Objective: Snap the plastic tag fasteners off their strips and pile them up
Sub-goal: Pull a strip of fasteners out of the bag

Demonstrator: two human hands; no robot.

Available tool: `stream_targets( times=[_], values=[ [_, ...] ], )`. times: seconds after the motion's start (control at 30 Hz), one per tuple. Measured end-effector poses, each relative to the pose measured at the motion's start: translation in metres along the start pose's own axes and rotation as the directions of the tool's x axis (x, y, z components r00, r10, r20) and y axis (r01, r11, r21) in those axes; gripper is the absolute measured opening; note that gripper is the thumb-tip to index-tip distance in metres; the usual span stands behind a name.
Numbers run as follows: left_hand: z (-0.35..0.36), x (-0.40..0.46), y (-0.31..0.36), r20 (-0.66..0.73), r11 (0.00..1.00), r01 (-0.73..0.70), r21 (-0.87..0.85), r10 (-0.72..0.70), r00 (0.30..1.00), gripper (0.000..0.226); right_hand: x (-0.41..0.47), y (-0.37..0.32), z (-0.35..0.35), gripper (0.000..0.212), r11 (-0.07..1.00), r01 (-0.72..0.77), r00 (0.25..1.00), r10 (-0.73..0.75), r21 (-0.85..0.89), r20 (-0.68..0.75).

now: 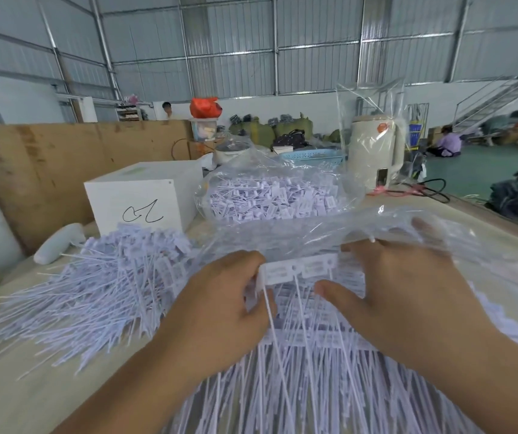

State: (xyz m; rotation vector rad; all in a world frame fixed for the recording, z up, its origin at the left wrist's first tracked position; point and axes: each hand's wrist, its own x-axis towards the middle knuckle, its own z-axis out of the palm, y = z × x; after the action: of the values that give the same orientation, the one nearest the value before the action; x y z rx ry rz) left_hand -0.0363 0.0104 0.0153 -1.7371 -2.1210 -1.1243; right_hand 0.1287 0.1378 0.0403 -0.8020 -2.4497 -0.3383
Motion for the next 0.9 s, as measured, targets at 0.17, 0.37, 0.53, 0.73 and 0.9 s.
stream_targets(
  times=[0.17, 0.37, 0.53, 0.73, 0.9],
  values=[
    [0.008, 0.002, 0.001, -0.036, 0.999, -0.022, 0.028, 0.023, 0.999, 0.025, -0.004, -0.007, 0.002, 0.044, 0.995, -0.027, 0.993, 0.037, 0.092, -0.108],
    [-0.004, 0.008, -0.005, -0.169, 0.979, 0.144, -0.142, -0.168, 0.971, 0.03, -0.003, -0.006, 0.0, 0.074, 0.997, -0.061, 0.992, 0.066, 0.047, -0.111],
    [-0.011, 0.009, -0.003, -0.238, 0.953, 0.169, -0.251, -0.23, 0.943, 0.029, -0.002, -0.001, -0.003, 0.103, 0.993, -0.102, 0.995, 0.102, 0.057, -0.001],
    [-0.02, 0.01, 0.006, -0.34, 0.897, 0.134, -0.421, -0.293, 0.894, 0.03, 0.001, 0.002, -0.007, 0.104, 0.997, -0.075, 0.994, 0.071, 0.036, 0.088],
    [-0.02, 0.012, 0.0, -0.295, 0.882, 0.237, -0.408, -0.373, 0.88, 0.023, 0.0, 0.001, -0.009, 0.079, 0.995, -0.101, 0.986, 0.099, 0.005, 0.135]
  ],
)
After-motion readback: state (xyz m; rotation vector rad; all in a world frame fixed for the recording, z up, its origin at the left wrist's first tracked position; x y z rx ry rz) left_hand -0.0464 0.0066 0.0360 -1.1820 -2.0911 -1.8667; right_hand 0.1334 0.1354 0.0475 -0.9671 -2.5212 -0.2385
